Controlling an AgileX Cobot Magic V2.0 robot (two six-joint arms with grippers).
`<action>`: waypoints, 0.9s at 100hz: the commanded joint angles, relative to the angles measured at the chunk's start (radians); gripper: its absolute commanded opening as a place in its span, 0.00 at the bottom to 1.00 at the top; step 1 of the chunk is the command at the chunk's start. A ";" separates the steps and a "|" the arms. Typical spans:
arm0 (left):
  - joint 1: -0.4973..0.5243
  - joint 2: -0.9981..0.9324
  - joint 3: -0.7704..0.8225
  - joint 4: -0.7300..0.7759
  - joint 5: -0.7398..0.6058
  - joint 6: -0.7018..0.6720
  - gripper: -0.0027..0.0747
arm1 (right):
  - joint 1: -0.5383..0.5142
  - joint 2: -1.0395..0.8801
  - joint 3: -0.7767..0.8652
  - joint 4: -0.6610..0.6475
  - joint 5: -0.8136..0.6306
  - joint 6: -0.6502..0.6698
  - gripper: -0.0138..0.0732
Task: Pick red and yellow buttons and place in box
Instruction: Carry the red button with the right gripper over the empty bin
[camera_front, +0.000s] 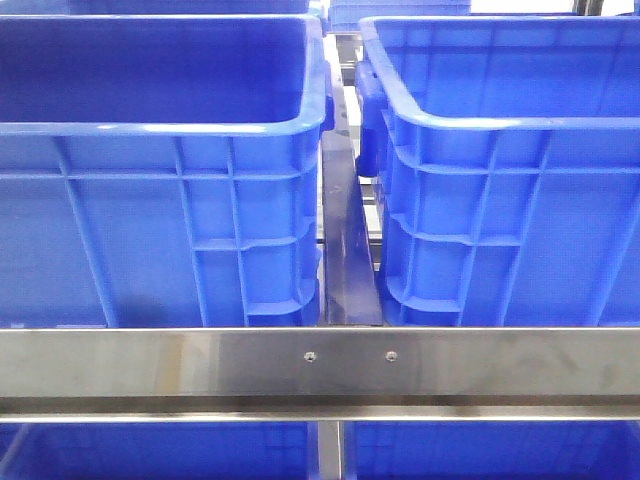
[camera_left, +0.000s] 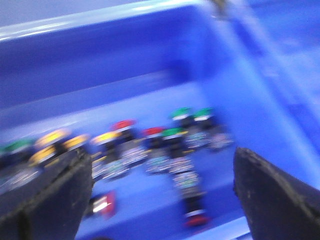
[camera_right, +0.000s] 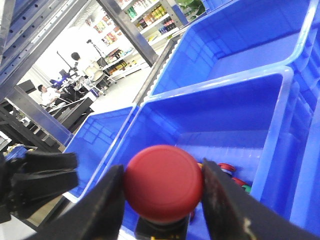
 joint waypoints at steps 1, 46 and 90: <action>0.075 -0.094 0.039 0.002 -0.060 -0.010 0.74 | 0.000 -0.020 -0.034 0.032 -0.004 -0.014 0.37; 0.261 -0.524 0.367 0.002 -0.077 -0.012 0.67 | 0.000 -0.020 -0.034 -0.025 -0.048 -0.014 0.37; 0.261 -0.645 0.397 0.006 -0.075 -0.012 0.01 | 0.000 0.085 -0.034 -0.048 -0.509 -0.171 0.37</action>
